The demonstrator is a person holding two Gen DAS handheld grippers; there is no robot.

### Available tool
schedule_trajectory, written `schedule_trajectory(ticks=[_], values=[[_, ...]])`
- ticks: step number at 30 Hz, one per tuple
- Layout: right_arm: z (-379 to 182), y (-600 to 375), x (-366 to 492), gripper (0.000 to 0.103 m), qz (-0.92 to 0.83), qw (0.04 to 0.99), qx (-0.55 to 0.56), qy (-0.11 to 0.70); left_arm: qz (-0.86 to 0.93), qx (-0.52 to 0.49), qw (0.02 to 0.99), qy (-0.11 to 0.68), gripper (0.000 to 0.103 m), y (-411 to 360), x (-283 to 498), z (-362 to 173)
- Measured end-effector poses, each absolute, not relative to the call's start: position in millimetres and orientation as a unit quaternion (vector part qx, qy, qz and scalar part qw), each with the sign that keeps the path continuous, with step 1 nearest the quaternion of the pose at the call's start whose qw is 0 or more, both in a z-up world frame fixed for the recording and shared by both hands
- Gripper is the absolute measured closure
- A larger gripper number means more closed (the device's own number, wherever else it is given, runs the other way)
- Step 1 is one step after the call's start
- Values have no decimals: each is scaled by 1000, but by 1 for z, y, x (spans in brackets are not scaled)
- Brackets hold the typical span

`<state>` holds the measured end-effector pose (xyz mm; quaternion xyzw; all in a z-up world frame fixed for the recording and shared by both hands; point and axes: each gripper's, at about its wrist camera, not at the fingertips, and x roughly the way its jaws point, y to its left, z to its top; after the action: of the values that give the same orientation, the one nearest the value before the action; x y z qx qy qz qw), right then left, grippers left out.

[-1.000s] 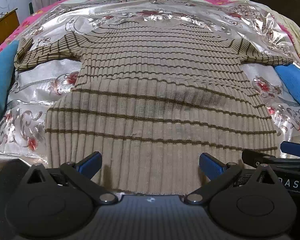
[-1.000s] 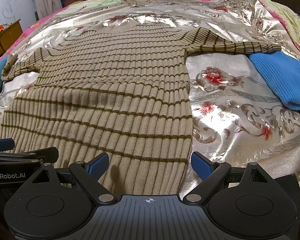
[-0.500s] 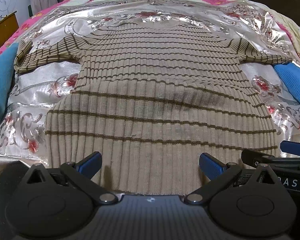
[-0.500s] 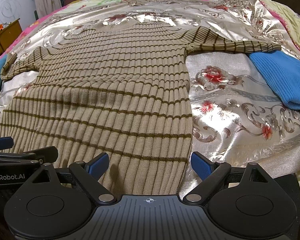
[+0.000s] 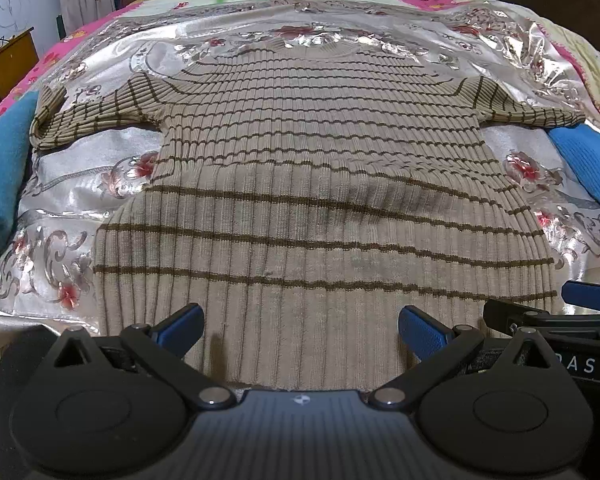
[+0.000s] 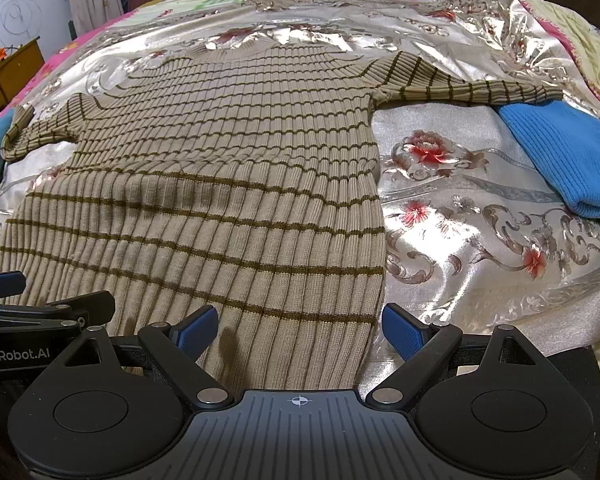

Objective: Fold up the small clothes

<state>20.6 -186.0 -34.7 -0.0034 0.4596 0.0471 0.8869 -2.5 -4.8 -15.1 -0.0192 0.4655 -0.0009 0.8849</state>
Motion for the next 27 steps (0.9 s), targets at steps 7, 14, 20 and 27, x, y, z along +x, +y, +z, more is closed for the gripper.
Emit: schedule_trajectory(ticks=[7, 14, 20, 27], values=[[-35, -186, 21, 12, 47, 887, -3, 460, -1, -19, 885, 465, 0, -5, -3, -15], [-36, -186, 20, 12, 47, 886, -1, 461, -1, -19, 885, 465, 0, -5, -3, -15], [-38, -186, 20, 12, 47, 885, 1, 463, -2, -17, 885, 465, 0, -6, -3, -16], [-38, -187, 20, 12, 47, 885, 2, 464, -2, -18, 885, 465, 0, -7, -3, -16]])
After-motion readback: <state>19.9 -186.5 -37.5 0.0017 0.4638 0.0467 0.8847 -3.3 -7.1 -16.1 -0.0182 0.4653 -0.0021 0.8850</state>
